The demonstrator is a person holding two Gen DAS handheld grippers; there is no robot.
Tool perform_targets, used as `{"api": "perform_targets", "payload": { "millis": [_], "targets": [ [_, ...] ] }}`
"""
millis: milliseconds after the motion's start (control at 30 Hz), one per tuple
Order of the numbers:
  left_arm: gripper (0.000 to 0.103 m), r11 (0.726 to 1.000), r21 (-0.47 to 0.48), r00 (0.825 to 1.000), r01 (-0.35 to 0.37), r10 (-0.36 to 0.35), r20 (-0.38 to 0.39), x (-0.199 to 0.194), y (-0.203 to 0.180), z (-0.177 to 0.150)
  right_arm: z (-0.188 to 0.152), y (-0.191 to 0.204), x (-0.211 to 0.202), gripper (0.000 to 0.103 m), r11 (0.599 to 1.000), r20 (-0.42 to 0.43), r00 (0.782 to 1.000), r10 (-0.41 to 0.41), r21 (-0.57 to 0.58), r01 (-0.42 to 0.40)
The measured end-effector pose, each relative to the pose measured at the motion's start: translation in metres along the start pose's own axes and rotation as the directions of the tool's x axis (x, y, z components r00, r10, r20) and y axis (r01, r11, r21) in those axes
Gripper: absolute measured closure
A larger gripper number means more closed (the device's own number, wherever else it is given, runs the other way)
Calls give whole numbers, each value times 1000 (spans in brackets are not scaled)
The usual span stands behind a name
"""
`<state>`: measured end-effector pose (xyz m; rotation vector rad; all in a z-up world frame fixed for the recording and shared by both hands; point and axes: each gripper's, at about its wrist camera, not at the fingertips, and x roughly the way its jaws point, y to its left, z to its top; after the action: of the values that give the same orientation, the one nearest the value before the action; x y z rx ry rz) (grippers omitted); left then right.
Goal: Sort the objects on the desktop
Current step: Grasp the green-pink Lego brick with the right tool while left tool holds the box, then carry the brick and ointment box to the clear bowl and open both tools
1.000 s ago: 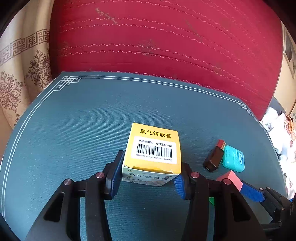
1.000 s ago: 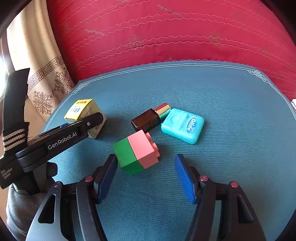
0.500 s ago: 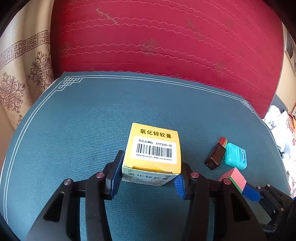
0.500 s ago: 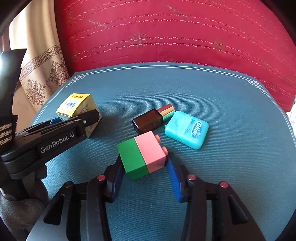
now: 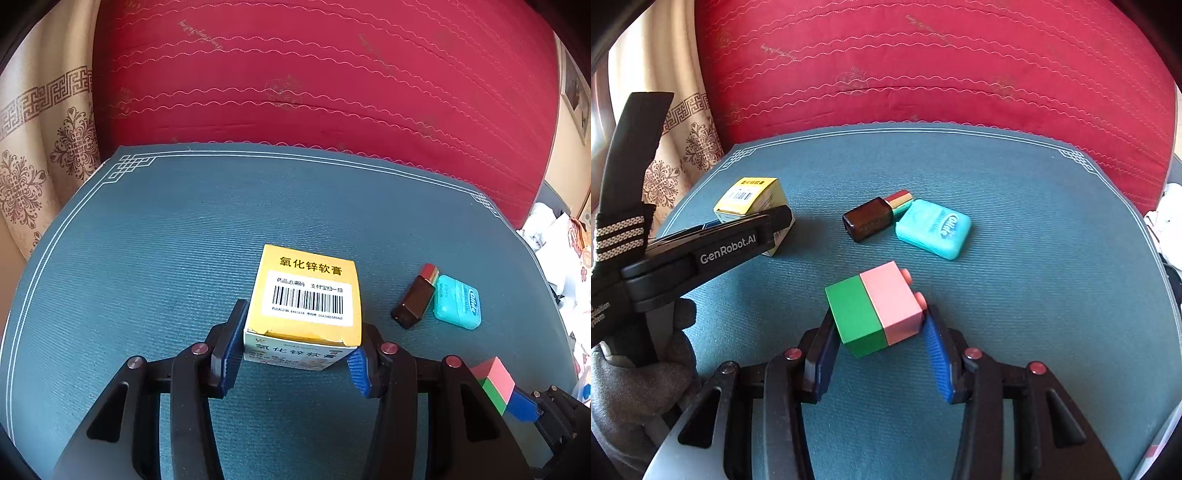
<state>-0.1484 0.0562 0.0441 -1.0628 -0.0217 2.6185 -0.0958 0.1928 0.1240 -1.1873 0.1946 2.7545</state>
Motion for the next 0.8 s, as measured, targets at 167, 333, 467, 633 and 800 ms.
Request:
{"api": "perform_targets", "payload": {
  "millis": [167,333,467,633,800],
  "targets": [
    [52,999,34,1000,28,-28,12,-8,-15,-2,-6,-4,-16,55,1000,14,999,-31,4,31],
    [52,996,61,998,58,-59,24,-17,-28,-3,-12,-10,-29,55,999,19,999,-50,22,49],
    [52,993,79,996,86,-88,29,-25,-37,-3,-18,-16,-42,55,997,28,998,-63,35,62],
    [52,986,118,991,120,-125,42,-38,-56,-6,-24,-24,-56,55,995,37,997,-65,79,62],
    [52,973,160,984,164,-173,44,-49,-76,-10,-36,-41,-79,55,989,43,996,-78,133,72]
  ]
}}
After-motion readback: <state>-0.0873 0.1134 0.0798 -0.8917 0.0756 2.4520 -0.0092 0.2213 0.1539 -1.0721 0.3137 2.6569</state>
